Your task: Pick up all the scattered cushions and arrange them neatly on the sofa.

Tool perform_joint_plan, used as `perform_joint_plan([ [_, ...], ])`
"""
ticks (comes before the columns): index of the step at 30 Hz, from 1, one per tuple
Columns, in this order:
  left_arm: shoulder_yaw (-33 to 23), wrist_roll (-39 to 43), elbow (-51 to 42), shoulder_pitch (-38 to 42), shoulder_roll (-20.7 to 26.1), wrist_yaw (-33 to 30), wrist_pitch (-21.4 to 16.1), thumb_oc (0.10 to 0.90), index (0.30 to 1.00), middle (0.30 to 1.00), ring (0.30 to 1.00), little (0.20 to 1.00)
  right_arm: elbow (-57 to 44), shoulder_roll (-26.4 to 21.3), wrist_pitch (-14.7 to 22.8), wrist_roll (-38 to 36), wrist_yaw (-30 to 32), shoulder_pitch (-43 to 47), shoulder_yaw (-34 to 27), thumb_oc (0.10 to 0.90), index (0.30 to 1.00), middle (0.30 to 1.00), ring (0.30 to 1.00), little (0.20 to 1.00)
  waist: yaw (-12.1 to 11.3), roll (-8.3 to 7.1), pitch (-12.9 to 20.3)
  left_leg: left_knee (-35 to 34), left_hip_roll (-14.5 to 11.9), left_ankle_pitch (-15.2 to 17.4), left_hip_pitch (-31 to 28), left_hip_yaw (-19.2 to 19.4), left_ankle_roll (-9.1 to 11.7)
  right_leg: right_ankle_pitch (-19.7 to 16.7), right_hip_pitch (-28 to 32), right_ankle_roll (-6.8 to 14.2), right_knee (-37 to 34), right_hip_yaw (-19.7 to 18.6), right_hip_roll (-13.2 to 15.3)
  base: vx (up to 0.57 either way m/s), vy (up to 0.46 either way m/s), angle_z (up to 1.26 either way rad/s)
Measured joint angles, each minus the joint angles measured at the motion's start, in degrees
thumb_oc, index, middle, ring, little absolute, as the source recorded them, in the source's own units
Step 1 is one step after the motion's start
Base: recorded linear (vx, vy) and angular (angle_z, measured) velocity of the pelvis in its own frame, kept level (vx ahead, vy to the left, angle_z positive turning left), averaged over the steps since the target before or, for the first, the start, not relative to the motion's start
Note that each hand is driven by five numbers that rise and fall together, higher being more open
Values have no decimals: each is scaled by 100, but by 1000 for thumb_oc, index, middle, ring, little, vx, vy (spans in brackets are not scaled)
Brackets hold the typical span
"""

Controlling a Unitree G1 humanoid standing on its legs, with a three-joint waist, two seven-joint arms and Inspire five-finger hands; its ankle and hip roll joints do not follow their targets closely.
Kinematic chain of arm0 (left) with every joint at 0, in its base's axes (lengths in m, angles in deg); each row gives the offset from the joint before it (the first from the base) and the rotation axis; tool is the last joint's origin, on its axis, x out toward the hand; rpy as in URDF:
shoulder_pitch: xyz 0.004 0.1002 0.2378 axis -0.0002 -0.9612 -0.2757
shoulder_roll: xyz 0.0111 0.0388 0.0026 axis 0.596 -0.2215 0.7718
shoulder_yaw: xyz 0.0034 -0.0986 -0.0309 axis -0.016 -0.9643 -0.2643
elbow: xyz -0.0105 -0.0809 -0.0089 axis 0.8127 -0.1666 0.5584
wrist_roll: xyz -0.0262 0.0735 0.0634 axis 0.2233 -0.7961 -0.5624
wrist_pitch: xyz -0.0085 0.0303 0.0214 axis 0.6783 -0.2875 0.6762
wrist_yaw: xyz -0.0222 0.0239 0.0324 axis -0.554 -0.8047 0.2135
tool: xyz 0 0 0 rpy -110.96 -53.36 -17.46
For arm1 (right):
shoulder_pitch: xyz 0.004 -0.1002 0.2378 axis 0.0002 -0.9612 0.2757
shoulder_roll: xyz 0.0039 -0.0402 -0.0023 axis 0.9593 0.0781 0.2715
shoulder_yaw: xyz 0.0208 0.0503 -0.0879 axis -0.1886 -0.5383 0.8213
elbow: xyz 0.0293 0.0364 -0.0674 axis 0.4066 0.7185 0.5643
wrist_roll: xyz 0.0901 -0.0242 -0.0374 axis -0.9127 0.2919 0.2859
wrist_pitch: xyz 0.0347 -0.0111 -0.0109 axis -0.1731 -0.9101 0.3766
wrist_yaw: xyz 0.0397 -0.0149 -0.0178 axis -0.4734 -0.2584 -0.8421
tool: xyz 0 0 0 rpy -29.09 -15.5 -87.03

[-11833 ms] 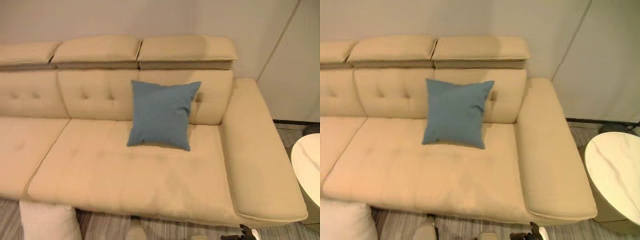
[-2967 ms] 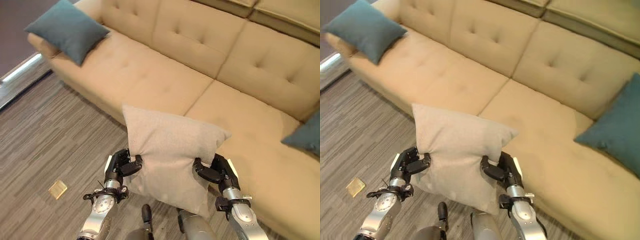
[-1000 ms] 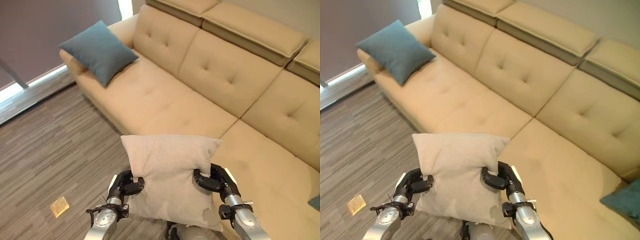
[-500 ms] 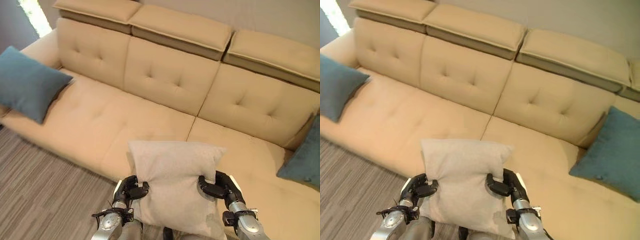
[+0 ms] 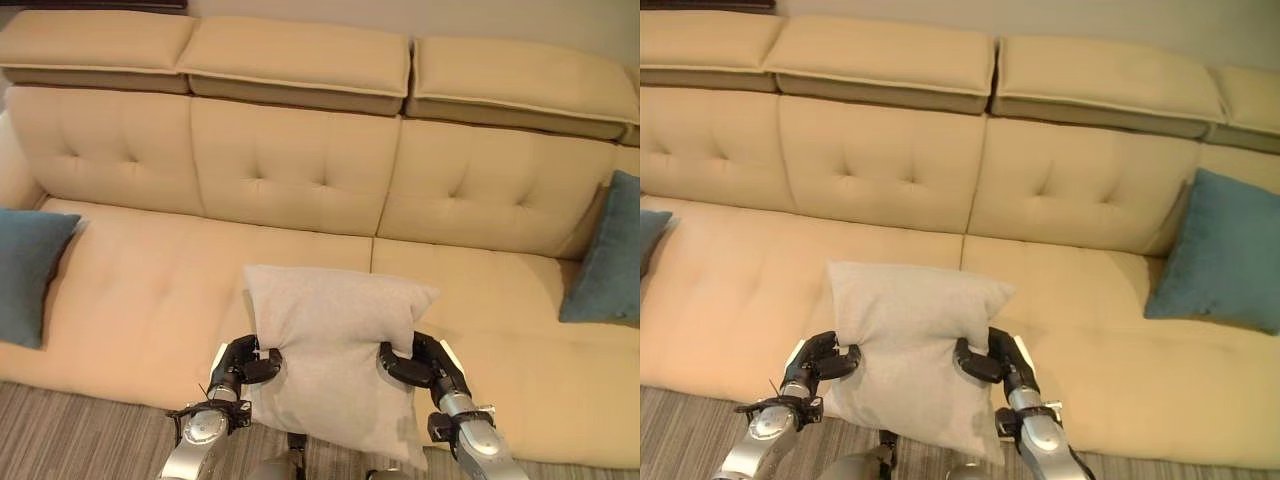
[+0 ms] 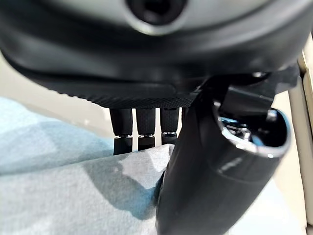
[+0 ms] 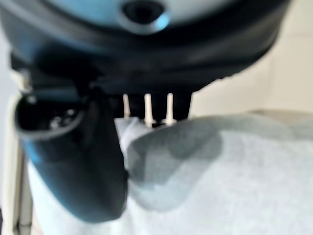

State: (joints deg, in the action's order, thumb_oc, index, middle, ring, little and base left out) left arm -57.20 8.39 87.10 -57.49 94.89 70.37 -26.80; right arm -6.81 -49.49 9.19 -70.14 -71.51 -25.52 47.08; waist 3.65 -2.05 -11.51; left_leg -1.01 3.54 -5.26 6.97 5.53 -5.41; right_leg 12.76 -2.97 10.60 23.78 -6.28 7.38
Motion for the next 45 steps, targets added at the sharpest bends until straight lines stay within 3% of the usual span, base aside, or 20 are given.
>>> perform_joint_plan([
  [2,0,-1,1,-3,1,0,2,400,300,300,300,300,-1,0,0,68,-9,16,3,400,300,300,300,300,33,56,-21,-42,-82,22,-86,59,-34,-43,-97,-64,189,494,74,65,2,-48],
  [4,-44,-1,2,16,-74,-5,0,400,300,300,300,300,7,-4,-1,76,3,-21,-2,400,300,300,300,300,-24,83,-34,-56,-165,84,-160,316,-96,-45,-143,-239,68,1190,552,121,-104,-58],
  [6,-61,-1,8,-12,-50,-9,0,400,300,300,300,300,0,6,-7,91,1,-2,52,400,300,300,300,300,-136,266,-33,-124,-407,164,-184,551,3,-271,-153,-311,-890,1951,1131,166,-159,-94],
  [7,-69,0,11,-39,-22,-23,1,400,300,300,300,300,-4,21,-13,100,-20,23,112,400,300,300,300,300,-162,276,-32,-156,-479,163,-215,650,58,-535,-167,-95,-1484,2070,1253,94,-71,-68],
  [9,-83,-1,38,-36,42,-33,2,400,300,300,300,300,-3,21,-27,100,-61,2,180,400,300,300,300,300,-93,279,-33,-275,-560,77,-305,671,179,-1007,-191,56,-2131,2102,1293,118,-128,-19],
  [11,-77,-3,39,-63,-1,-49,-2,400,300,300,300,300,-2,14,-32,101,-47,-41,156,400,300,300,300,300,42,204,-12,-354,-566,17,-446,589,365,-1529,-236,38,-2512,2021,1224,141,-217,26],
  [12,-76,-3,39,-71,-9,-53,-1,400,300,300,300,300,-2,18,-32,101,-40,-44,150,400,300,300,300,300,48,154,-7,-354,-530,3,-473,548,438,-1611,-220,10,-2548,1972,1187,91,-204,47],
  [13,-82,-6,38,-102,8,-58,-12,400,300,300,300,300,-2,26,-32,101,-5,-97,156,400,300,300,300,300,68,-2,72,-362,-445,-8,-503,448,550,-1755,-162,-26,-2607,1896,1168,112,-227,46],
  [14,-77,-7,85,-155,-259,-138,-10,400,300,300,300,300,83,-123,-39,127,6,-91,94,400,300,300,300,300,64,201,138,-411,-637,-27,-514,339,675,-1980,-140,70,-2602,1841,988,85,-159,34],
  [17,21,-4,23,-483,-574,-127,-14,400,300,300,300,300,90,-461,-56,168,-4,-143,41,400,300,300,300,300,60,545,240,-406,-1072,-43,-608,324,718,-1919,80,-118,-2810,1922,468,130,-263,-1],
  [19,82,-1,32,-574,-750,-81,-11,400,300,300,300,300,83,-523,-55,167,7,-200,-108,400,300,300,300,300,142,600,274,-405,-1281,-88,-659,312,783,-1884,210,-218,-2901,2004,230,77,-175,0],
  [22,139,2,31,-545,-842,-19,-9,400,300,300,300,300,81,-545,-55,165,26,-240,-237,400,300,300,300,300,273,603,277,-404,-1374,-144,-659,313,866,-1874,220,-303,-2900,2010,112,67,-209,-1],
  [28,48,4,34,-510,-758,-15,-9,400,300,300,300,300,82,-531,-55,144,5,-280,-152,400,300,300,300,300,334,621,289,-346,-1440,-224,-638,270,979,-1763,254,-358,-2898,2035,43,26,-204,2],
  [31,46,0,64,-479,-611,-14,-9,400,300,300,300,300,85,-419,-55,132,-2,-345,-87,400,300,300,300,300,263,560,273,-50,-1457,-243,-535,109,1011,-1695,373,-410,-2888,2101,36,-35,-169,19],
  [36,15,-13,91,-393,-510,-15,-9,400,300,300,300,300,83,-448,-54,96,-7,-318,2,400,300,300,300,300,-8,366,158,1118,-1456,-280,108,-326,1133,-1599,552,-580,-2903,2240,108,63,2,18],
  [37,15,-28,91,-420,-510,-9,-9,400,300,300,300,300,80,-464,-52,132,5,-298,11,400,300,300,300,300,-37,297,135,961,-1425,-145,150,-443,1179,-1502,566,-626,-2903,2245,133,135,113,12],
  [39,37,-60,80,-418,-526,6,-11,400,300,300,300,300,80,-517,-50,172,-2,-229,-27,400,300,300,300,300,-80,342,134,501,-1401,-147,180,-523,1156,-1520,504,-634,-2889,2208,99,121,100,-8],
  [41,64,-62,76,-452,-630,-3,-8,400,300,300,300,300,76,-693,-49,214,-4,-207,-29,400,300,300,300,300,-105,634,193,-47,-1433,-220,-92,-497,1090,-1550,511,-528,-2899,2166,-142,126,141,-18],
  [42,55,-61,93,-404,-636,-6,-6,400,300,300,300,300,113,-609,-60,243,9,-209,-63,400,300,300,300,300,-65,586,182,-267,-1426,-167,-207,-447,1271,-1552,537,-443,-2900,2192,-112,133,146,-3],
  [45,39,-61,73,-321,-474,-37,-9,400,300,300,300,300,100,-425,-63,343,0,-220,-63,400,300,300,300,300,-67,257,185,-400,-1188,-233,-240,-344,1210,-1574,473,-358,-2902,2169,132,130,152,0],
])
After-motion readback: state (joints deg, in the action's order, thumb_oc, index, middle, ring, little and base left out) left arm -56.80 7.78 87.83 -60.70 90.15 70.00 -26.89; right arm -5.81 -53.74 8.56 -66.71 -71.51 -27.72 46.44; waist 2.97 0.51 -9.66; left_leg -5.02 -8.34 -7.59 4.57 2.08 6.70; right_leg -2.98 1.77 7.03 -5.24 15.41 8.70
